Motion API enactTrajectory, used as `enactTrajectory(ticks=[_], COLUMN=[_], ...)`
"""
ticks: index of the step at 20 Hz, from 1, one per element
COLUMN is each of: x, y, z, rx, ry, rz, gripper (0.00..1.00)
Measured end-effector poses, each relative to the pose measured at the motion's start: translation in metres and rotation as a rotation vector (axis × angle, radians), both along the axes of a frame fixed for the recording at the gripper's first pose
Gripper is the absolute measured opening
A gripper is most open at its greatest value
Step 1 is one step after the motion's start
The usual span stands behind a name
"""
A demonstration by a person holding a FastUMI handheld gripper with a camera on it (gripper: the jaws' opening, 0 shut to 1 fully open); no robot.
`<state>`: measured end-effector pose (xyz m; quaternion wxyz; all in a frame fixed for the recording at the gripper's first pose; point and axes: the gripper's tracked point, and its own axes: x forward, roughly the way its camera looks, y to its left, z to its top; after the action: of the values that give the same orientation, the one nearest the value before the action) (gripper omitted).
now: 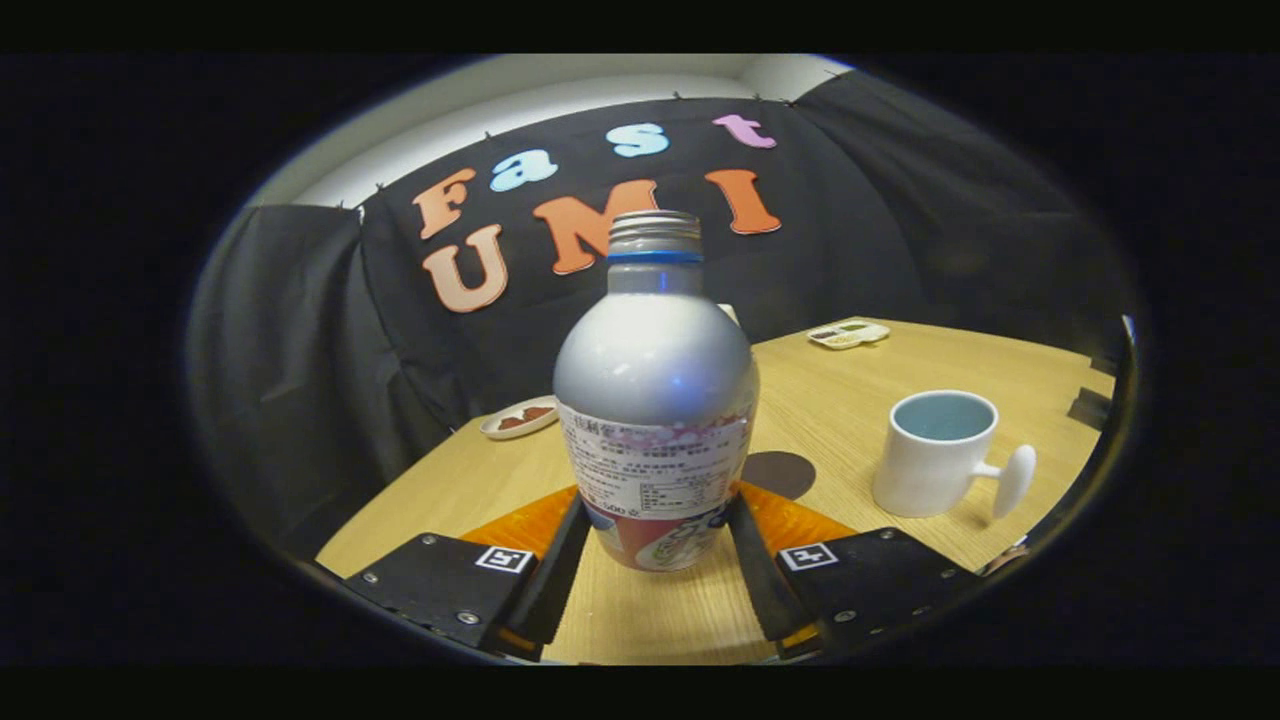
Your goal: Take the bottle from table, then pour the juice into the cup, finally place the bottle on the coaster
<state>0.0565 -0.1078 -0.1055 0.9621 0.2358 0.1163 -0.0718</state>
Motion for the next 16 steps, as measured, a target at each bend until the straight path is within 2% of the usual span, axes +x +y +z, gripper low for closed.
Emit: enactTrajectory(ticks=[9,16], x=[0.005,0.017], y=[-0.015,-0.012], z=[0.000,0.004], rx=[0.270,0.529], ry=[0.013,-0.014], rz=[-0.070,-0.115], gripper=[0.74,0.75])
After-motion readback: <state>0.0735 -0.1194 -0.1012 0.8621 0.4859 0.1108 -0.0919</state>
